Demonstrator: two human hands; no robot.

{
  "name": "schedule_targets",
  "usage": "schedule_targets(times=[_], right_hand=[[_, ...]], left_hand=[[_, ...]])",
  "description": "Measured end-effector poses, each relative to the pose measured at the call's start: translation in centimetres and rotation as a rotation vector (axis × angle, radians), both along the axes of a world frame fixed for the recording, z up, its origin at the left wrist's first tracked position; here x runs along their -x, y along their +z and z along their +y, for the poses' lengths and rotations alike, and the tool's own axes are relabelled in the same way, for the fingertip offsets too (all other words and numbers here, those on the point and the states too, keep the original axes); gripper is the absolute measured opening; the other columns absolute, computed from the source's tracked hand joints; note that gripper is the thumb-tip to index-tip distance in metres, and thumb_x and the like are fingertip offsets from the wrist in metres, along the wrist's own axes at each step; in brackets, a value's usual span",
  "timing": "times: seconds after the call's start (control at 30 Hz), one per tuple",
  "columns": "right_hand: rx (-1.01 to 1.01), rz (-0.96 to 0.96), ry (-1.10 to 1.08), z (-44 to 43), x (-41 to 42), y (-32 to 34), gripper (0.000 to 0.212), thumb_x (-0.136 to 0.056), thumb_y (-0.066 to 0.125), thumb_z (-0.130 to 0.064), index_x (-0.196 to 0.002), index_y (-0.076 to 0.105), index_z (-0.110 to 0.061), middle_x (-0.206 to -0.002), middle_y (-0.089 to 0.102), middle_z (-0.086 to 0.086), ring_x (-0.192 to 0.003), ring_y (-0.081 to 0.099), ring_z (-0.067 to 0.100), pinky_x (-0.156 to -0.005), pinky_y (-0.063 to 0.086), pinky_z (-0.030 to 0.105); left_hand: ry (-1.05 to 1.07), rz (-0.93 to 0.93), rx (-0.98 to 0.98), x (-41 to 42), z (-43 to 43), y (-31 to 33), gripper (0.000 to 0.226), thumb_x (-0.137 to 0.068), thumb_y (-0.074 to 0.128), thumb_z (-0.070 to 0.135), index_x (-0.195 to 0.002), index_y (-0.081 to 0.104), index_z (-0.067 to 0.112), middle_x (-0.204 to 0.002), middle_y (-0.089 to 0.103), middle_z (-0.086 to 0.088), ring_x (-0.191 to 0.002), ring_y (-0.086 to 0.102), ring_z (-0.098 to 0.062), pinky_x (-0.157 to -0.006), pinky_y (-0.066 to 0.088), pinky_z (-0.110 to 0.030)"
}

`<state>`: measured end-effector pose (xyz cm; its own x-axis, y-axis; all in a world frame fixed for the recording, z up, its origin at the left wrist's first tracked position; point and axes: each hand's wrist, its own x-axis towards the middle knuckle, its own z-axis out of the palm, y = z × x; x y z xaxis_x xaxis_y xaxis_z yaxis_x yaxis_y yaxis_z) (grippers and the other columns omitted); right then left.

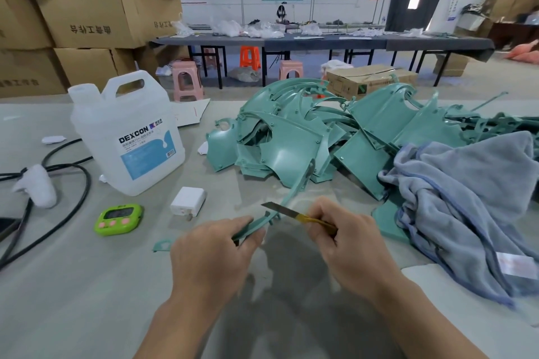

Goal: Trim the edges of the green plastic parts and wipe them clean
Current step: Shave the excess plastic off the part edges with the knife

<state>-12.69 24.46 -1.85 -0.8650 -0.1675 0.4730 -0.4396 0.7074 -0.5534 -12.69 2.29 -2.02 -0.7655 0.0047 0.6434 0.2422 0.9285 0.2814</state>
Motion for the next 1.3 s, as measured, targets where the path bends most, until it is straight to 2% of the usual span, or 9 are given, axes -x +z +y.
schedule_targets(times=[0.13,0.3,0.53,0.73,0.8,0.9,1.0,1.17,1.3], right_hand=[[0.081,0.105,-0.209,0.9,0.7,0.3,0.023,-0.096,0.063,-0.022,-0.08,0.048,-0.028,-0.064,0.056,-0.007,-0.048,0.045,0.013,-0.048,0.035,0.023],[0.208,0.201,-0.435,2.6,0.9,0.8,0.027,-0.095,0.065,-0.017,-0.076,0.047,-0.024,-0.056,0.05,0.002,-0.058,0.05,0.015,-0.054,0.035,0.013],[0.05,0.082,-0.019,0.6,-0.1,0.7,0.031,-0.092,0.068,-0.016,-0.078,0.049,-0.037,-0.061,0.053,-0.01,-0.047,0.042,0.008,-0.046,0.033,0.018],[0.266,0.172,-0.477,2.4,1.4,0.3,0.028,-0.094,0.065,-0.023,-0.072,0.047,-0.024,-0.068,0.057,-0.008,-0.054,0.048,0.008,-0.057,0.035,0.008],[0.415,0.139,-0.54,3.5,1.6,0.3,0.02,-0.09,0.06,-0.023,-0.072,0.05,-0.022,-0.062,0.056,-0.001,-0.054,0.046,0.011,-0.054,0.035,0.013],[0.709,0.023,-0.377,3.9,1.8,0.3,0.023,-0.092,0.06,-0.009,-0.072,0.053,-0.016,-0.055,0.057,0.009,-0.045,0.037,0.013,-0.042,0.032,0.022],[0.935,-0.206,-0.182,2.6,2.0,0.5,0.026,-0.096,0.057,0.001,-0.073,0.053,-0.009,-0.054,0.059,0.012,-0.038,0.035,0.018,-0.036,0.027,0.023],[1.064,-0.466,0.041,0.5,1.3,0.2,0.041,-0.096,0.058,0.0,-0.061,0.059,-0.023,-0.059,0.057,0.019,-0.043,0.032,0.018,-0.036,0.026,0.023],[1.056,-0.477,0.076,0.4,0.8,0.5,0.041,-0.096,0.058,0.0,-0.062,0.058,-0.023,-0.058,0.055,0.019,-0.043,0.032,0.018,-0.037,0.025,0.022]], left_hand=[[-0.003,0.007,0.009,0.1,0.2,0.1,0.035,-0.08,0.05,0.063,-0.081,0.077,0.04,-0.059,0.067,0.014,-0.05,0.062,-0.019,-0.041,0.042,-0.025],[-0.005,-0.024,0.041,0.0,0.3,0.1,0.014,-0.078,0.075,0.053,-0.086,0.079,0.042,-0.058,0.066,0.015,-0.049,0.061,-0.018,-0.046,0.023,-0.014],[-0.037,-0.04,0.007,-0.1,0.1,0.0,0.021,-0.076,0.063,0.054,-0.083,0.079,0.042,-0.055,0.065,0.014,-0.047,0.058,-0.016,-0.039,0.042,-0.025],[-0.088,-0.037,-0.032,0.2,-0.4,0.0,0.033,-0.078,0.05,0.062,-0.086,0.077,0.045,-0.057,0.065,0.017,-0.048,0.058,-0.013,-0.04,0.044,-0.028],[-0.087,-0.067,-0.083,0.2,-0.7,0.1,0.032,-0.075,0.051,0.063,-0.097,0.071,0.052,-0.064,0.068,0.02,-0.055,0.06,-0.01,-0.046,0.047,-0.027],[-0.091,-0.19,-0.192,0.3,-1.2,0.4,0.03,-0.071,0.05,0.067,-0.1,0.059,0.066,-0.079,0.065,0.037,-0.07,0.06,0.004,-0.056,0.044,-0.022],[-0.141,-0.3,-0.239,0.4,-1.6,0.8,0.023,-0.07,0.06,0.051,-0.089,0.073,0.052,-0.086,0.066,0.036,-0.087,0.061,0.006,-0.067,0.049,-0.023],[-0.187,-0.279,-0.127,-0.8,-0.3,0.9,0.058,-0.065,0.061,0.026,-0.12,0.072,0.04,-0.11,0.07,0.028,-0.099,0.062,0.003,-0.088,0.051,-0.019],[-0.255,-0.11,-0.206,-1.5,2.7,0.3,0.041,-0.076,0.065,0.025,-0.116,0.072,0.032,-0.104,0.073,0.021,-0.09,0.065,0.0,-0.077,0.053,-0.019]])
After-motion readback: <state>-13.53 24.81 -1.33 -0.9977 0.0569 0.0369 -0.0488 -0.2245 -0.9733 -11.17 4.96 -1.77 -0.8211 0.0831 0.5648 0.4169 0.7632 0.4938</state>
